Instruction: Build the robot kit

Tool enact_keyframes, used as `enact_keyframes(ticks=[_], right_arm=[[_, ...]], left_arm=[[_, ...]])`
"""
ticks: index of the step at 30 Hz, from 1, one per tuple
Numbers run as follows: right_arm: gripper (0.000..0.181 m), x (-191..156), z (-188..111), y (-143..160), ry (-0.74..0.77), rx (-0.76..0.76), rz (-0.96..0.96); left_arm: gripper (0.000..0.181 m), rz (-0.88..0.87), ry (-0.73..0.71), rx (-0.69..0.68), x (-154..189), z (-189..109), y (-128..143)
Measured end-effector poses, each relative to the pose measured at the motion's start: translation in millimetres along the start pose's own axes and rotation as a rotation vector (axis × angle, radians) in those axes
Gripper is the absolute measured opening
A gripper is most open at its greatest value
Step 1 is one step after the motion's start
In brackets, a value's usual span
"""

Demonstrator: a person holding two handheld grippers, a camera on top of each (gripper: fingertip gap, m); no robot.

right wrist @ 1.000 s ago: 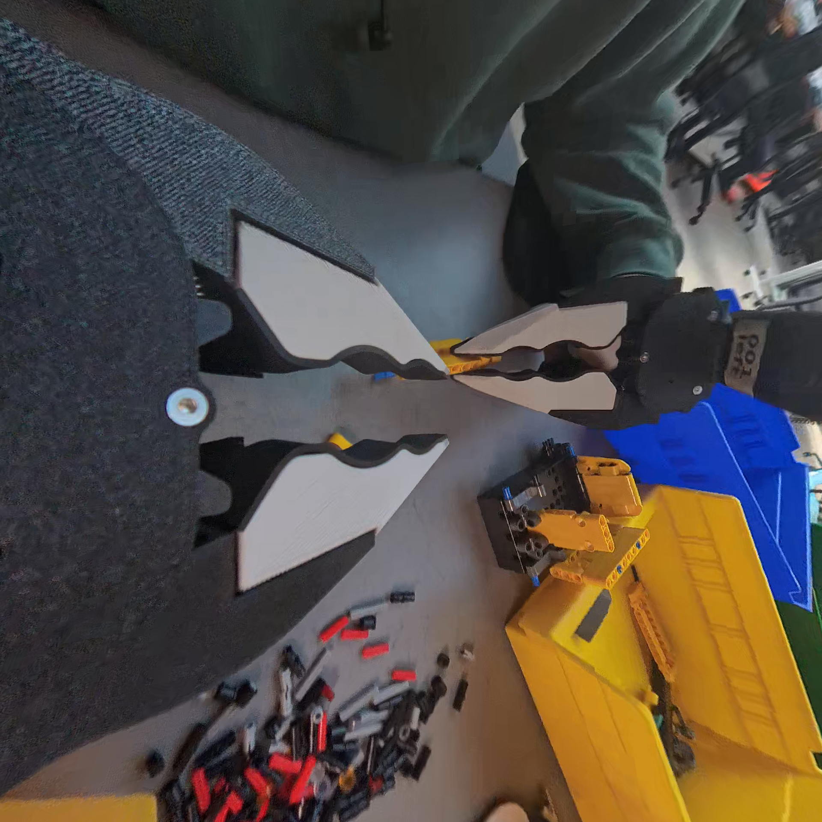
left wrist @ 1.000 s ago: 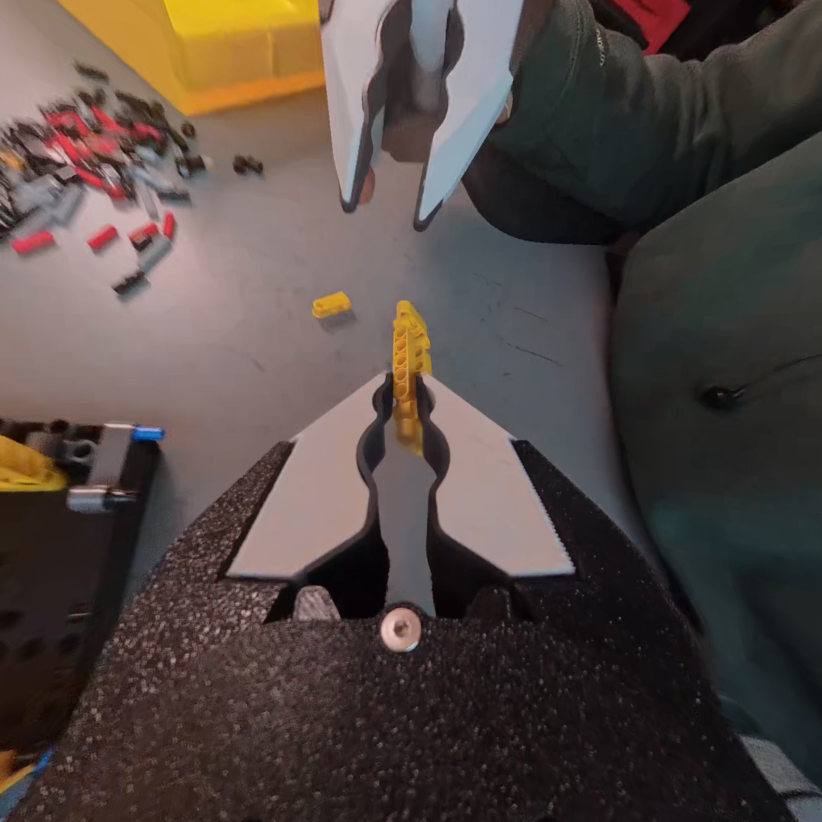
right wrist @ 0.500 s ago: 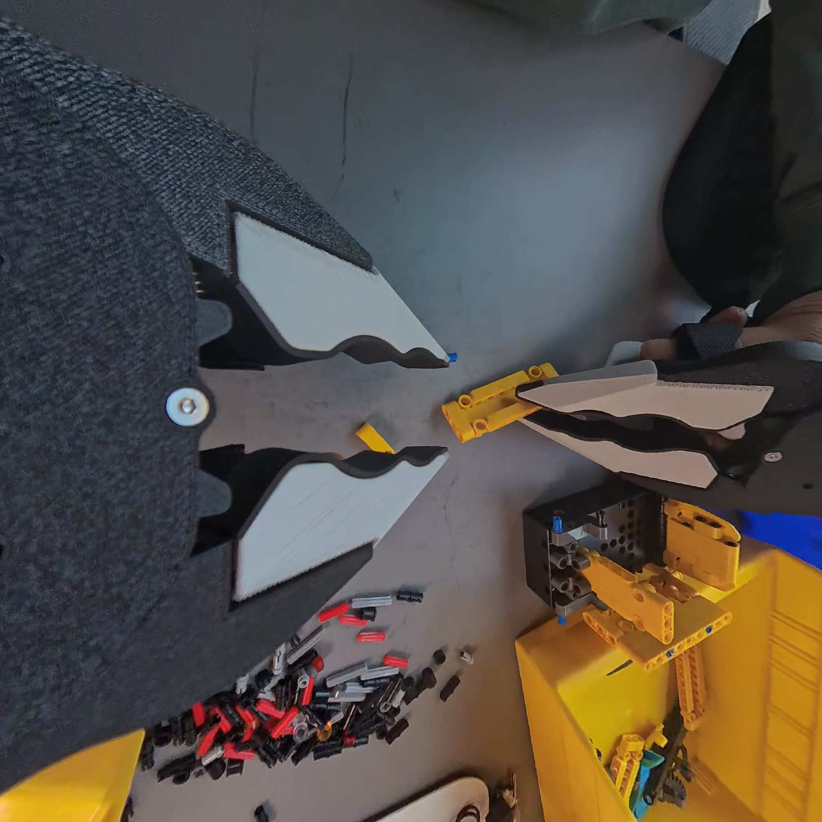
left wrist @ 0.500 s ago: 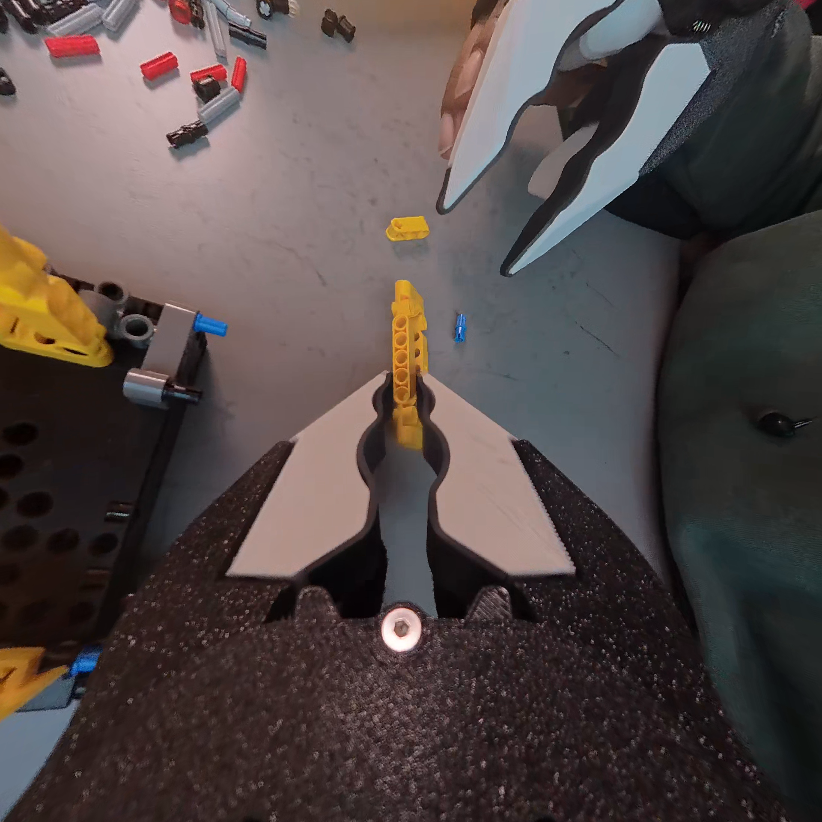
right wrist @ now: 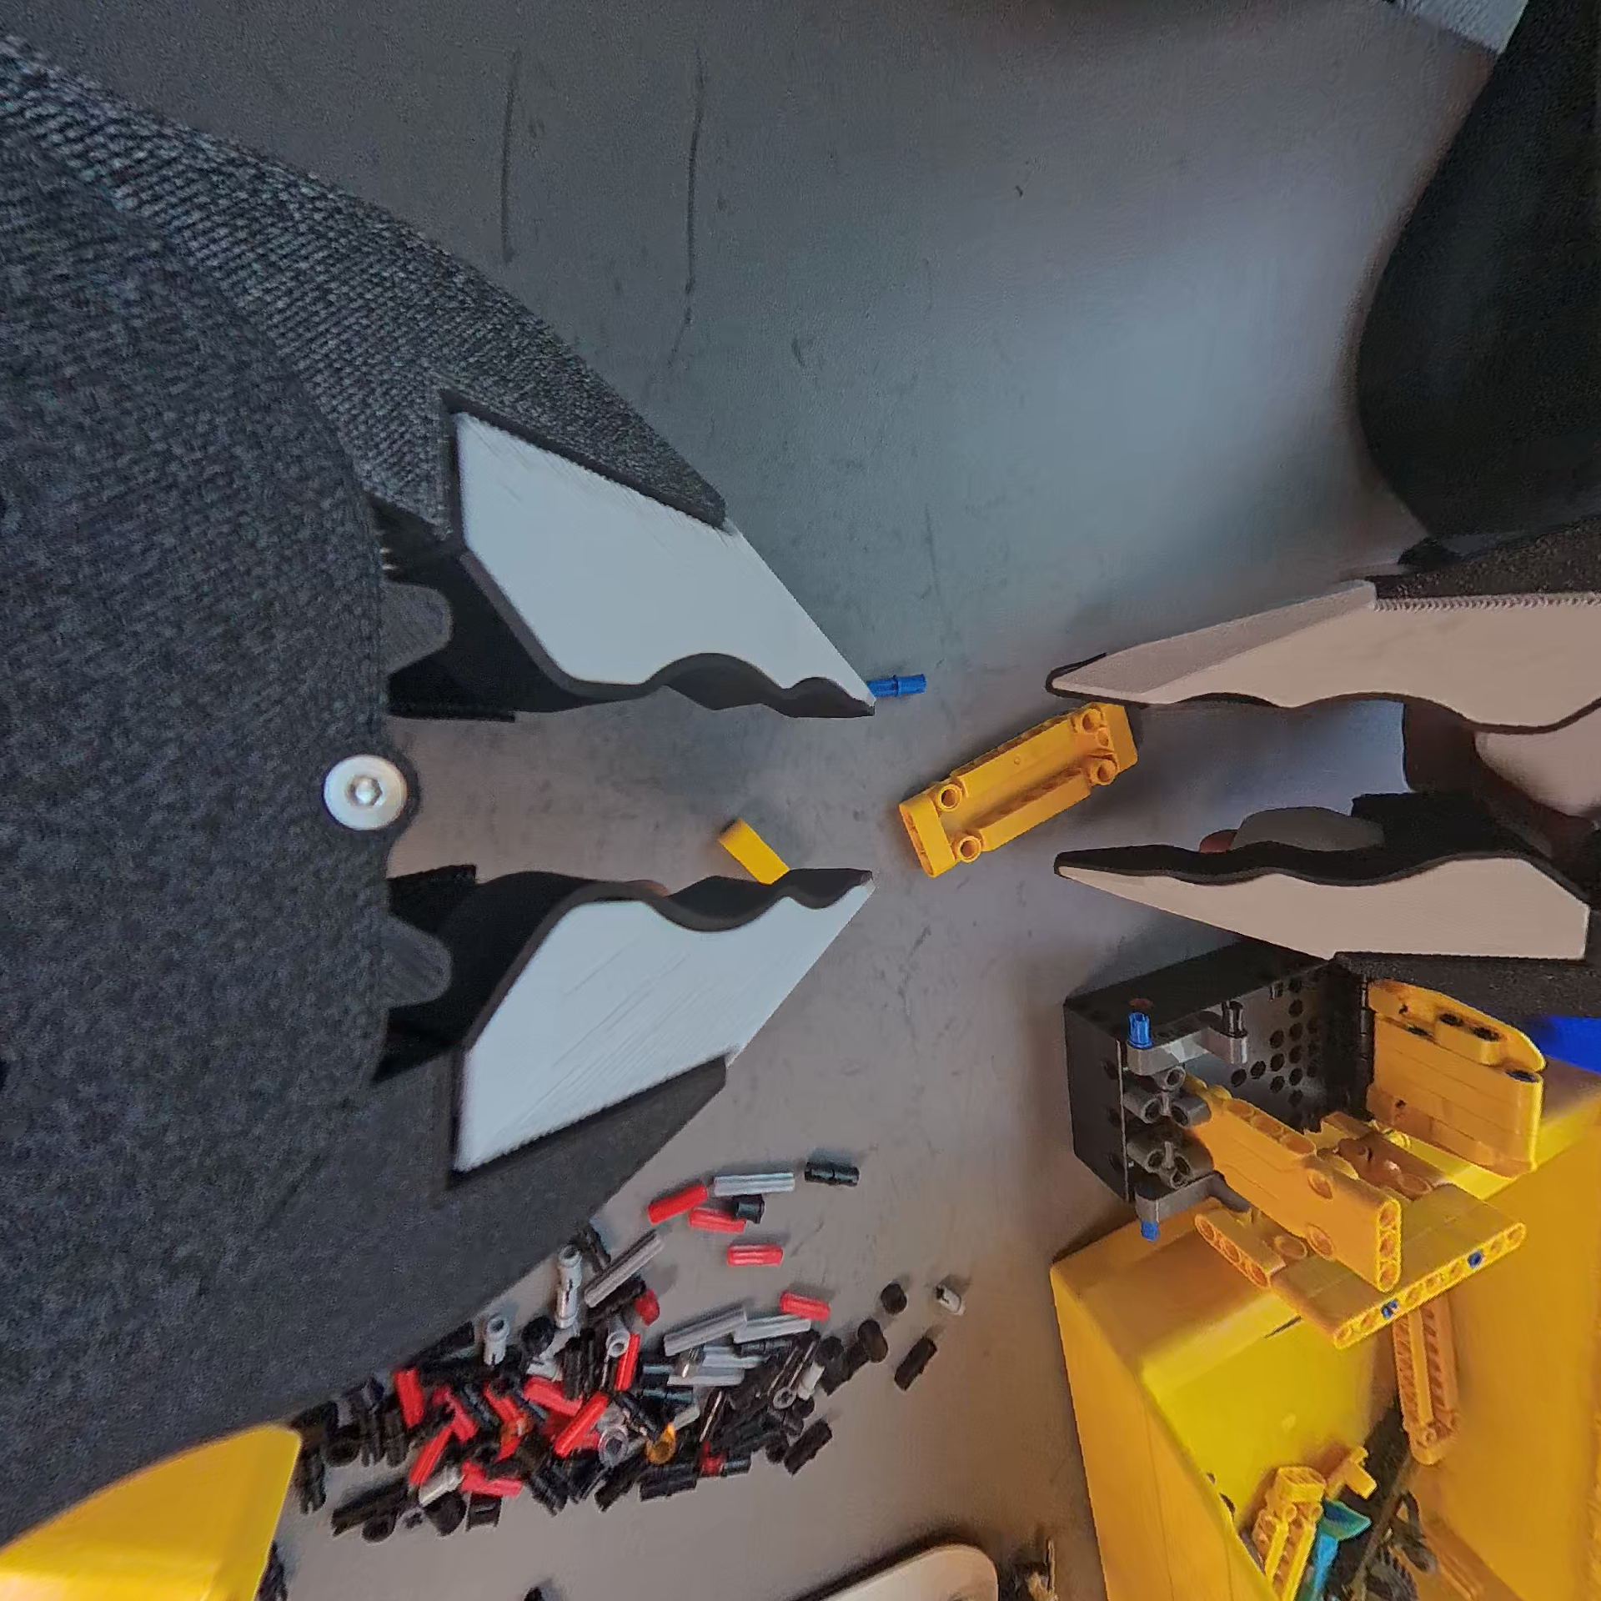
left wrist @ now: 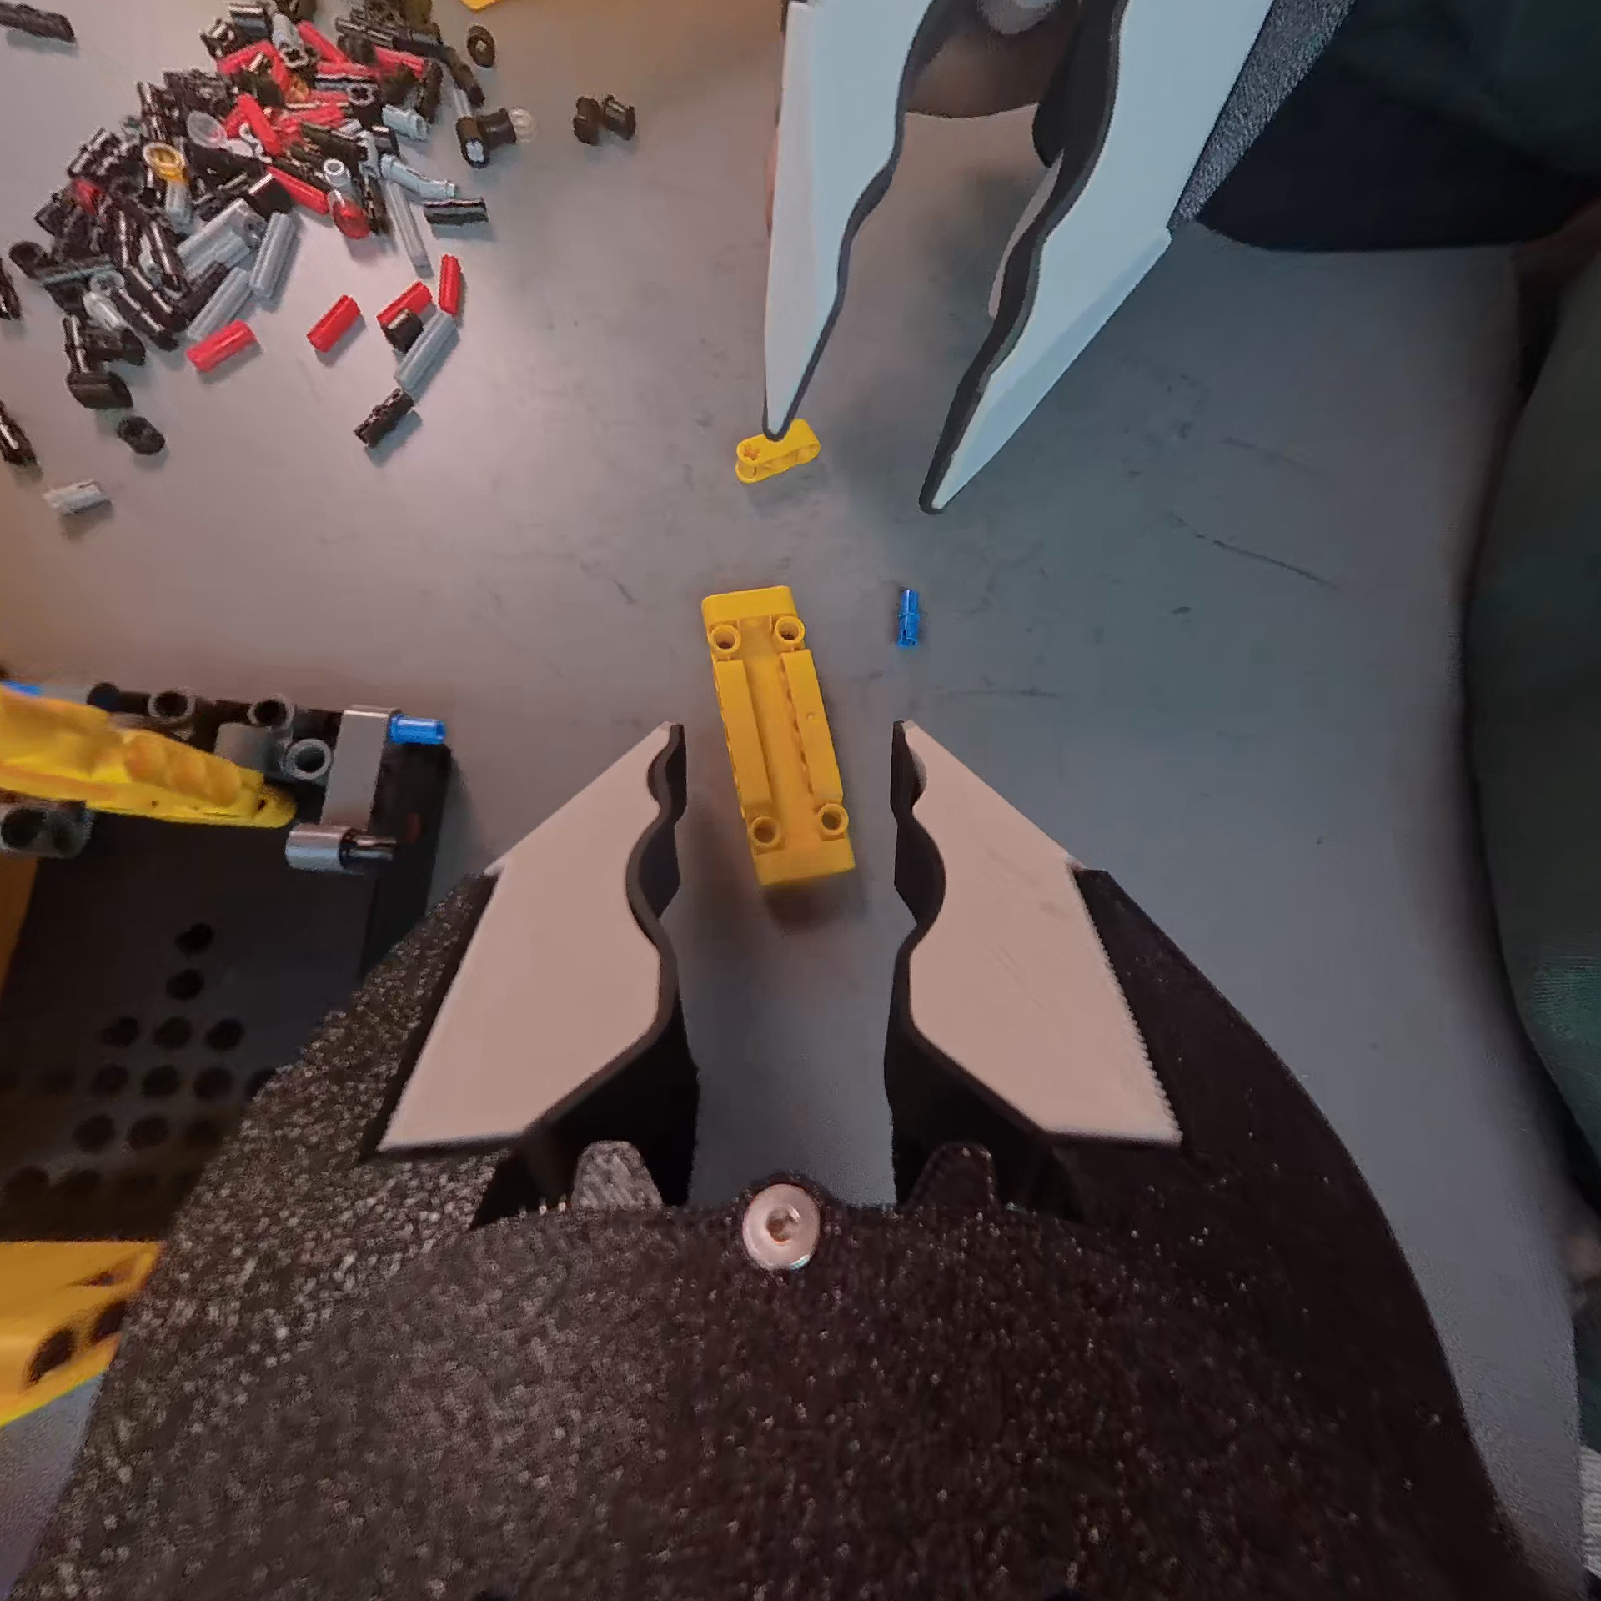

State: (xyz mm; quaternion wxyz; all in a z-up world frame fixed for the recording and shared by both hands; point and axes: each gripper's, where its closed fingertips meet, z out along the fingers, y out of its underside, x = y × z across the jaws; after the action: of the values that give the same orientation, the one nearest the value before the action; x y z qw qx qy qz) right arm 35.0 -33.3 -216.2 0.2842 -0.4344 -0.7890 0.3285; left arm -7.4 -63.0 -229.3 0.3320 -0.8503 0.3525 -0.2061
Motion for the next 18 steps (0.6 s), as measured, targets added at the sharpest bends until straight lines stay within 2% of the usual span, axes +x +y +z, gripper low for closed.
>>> enact_keyframes(ticks=[4,9,18], right_arm=[[0.034,1,1,3,0.004,-0.012,0.001],[0.034,-1,2,4,-0.007,-0.024,0.003],[0.034,-8,3,8,-0.038,-0.055,0.001]], left_arm=[[0.042,0.100,-0.044,-0.056,3,4,6],[0.025,0.112,-0.047,-0.079,2,8,11],[0.024,0.110,-0.028,-0.065,4,9,10]])
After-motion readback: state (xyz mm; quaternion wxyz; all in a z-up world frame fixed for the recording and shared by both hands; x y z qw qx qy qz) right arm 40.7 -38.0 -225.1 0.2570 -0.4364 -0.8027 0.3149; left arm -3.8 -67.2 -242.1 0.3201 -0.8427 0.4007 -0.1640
